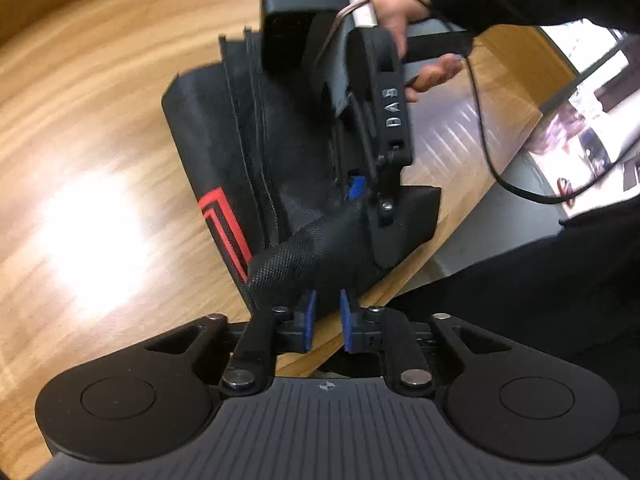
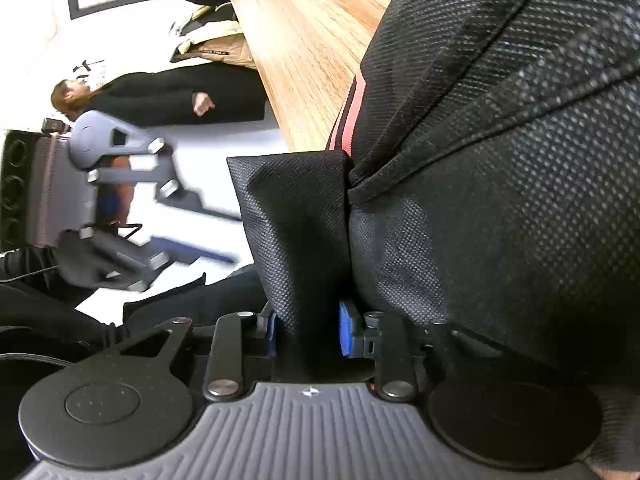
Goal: Fold shopping bag
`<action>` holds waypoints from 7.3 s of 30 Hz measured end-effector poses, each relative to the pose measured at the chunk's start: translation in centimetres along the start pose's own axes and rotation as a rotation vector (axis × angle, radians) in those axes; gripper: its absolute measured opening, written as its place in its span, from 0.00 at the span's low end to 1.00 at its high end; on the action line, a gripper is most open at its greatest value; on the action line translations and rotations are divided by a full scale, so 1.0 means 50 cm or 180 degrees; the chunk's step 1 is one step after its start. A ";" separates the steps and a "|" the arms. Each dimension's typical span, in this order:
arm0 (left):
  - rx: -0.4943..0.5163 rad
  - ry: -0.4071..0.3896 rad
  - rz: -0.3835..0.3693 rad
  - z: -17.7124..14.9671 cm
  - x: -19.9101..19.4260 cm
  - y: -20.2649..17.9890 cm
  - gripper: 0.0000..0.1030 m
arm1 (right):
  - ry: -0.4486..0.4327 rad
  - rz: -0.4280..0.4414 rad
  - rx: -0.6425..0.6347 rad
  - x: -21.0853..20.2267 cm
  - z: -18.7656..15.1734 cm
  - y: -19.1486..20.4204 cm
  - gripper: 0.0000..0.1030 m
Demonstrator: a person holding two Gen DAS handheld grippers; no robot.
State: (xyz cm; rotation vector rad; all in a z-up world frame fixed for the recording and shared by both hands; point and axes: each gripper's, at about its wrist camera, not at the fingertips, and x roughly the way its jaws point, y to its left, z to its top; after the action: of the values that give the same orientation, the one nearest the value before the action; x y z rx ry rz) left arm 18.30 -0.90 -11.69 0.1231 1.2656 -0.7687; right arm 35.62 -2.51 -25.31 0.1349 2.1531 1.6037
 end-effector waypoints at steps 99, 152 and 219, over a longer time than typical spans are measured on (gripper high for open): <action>-0.0553 -0.1057 0.1317 -0.063 0.032 -0.033 0.03 | -0.2230 -0.3023 0.0211 0.092 -0.089 0.212 0.00; 0.0041 -0.1096 0.0067 -0.036 -0.101 0.008 0.16 | -0.0604 -0.2406 -0.0966 0.073 -0.054 0.227 0.44; -0.0323 -0.0798 0.0789 0.048 0.061 -0.003 0.02 | -0.2427 -0.4241 -0.0215 0.206 -0.028 0.358 0.64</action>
State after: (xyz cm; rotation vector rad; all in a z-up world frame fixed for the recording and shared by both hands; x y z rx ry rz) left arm 20.43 -3.56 -13.55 0.0957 1.0255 -0.4886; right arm 22.51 5.46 -11.38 -0.5216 1.0696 0.6250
